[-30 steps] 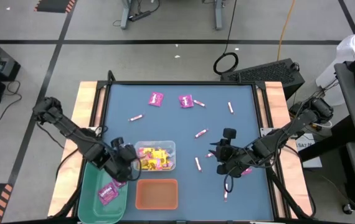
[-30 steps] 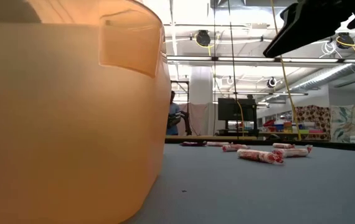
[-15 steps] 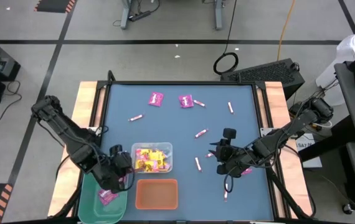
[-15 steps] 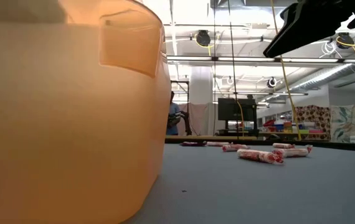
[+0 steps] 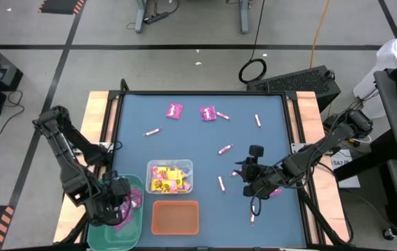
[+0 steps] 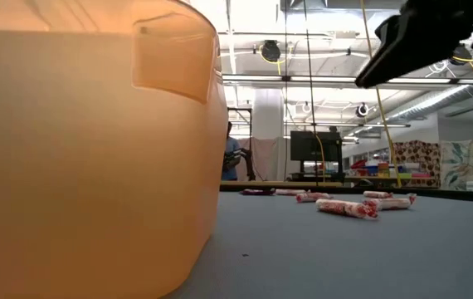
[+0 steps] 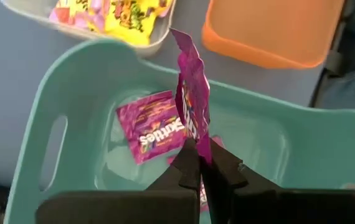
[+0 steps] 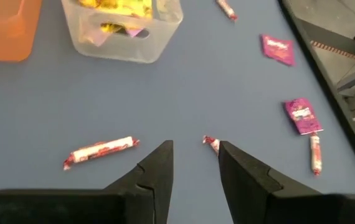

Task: Sort candy
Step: Put the purple candy into the green bin

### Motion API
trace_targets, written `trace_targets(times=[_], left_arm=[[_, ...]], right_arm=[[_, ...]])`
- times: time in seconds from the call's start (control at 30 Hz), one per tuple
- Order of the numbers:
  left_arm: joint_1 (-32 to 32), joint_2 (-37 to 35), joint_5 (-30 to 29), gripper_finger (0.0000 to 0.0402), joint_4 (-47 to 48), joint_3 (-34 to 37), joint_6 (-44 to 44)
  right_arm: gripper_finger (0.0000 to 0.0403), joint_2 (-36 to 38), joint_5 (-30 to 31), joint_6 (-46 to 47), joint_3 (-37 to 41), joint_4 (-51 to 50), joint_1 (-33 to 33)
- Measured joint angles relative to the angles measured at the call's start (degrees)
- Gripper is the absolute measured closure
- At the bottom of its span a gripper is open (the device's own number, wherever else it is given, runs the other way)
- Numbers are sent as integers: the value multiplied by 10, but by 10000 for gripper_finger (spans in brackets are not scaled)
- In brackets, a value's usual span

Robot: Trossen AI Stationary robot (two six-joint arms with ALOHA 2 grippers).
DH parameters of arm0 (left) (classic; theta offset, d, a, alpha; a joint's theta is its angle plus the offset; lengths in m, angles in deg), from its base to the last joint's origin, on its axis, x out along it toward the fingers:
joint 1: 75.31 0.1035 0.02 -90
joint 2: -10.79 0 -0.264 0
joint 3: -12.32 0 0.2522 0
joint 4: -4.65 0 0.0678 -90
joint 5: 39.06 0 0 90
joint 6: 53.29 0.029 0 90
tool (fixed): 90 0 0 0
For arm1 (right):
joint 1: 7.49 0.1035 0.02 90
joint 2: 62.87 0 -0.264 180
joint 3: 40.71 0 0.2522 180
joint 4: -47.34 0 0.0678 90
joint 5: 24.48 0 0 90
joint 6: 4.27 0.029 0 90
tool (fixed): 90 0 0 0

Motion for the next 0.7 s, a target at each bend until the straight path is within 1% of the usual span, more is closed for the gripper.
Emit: trace_targets(times=[0.1, 0.17, 0.33, 0.4, 0.47, 0.5, 0.6, 0.7], left_arm=[[-6, 0, -1, 385, -3, 19, -30], [-7, 0, -1, 370, -2, 36, -49], [-5, 0, -1, 313, -3, 68, -86], [-5, 0, -1, 289, -5, 69, -88], [-5, 0, -1, 271, -28, 69, -88], [-5, 0, -2, 264, -44, 67, -86], [-5, 0, -17, 255, -115, 60, -45], [-5, 0, -76, 254, -188, 56, 28]], right_arm=[[284, 0, -8, 1, 11, 7, 0], [284, 0, -9, 0, 14, 15, 0], [284, 0, -9, 0, 15, 39, 0], [284, 0, -8, 0, 15, 48, 0], [284, 0, -5, -1, 15, 57, -5], [284, 0, -5, -1, 15, 61, -8], [284, 0, -5, 8, 15, 62, -26], [284, 0, -5, 12, 15, 62, -43]])
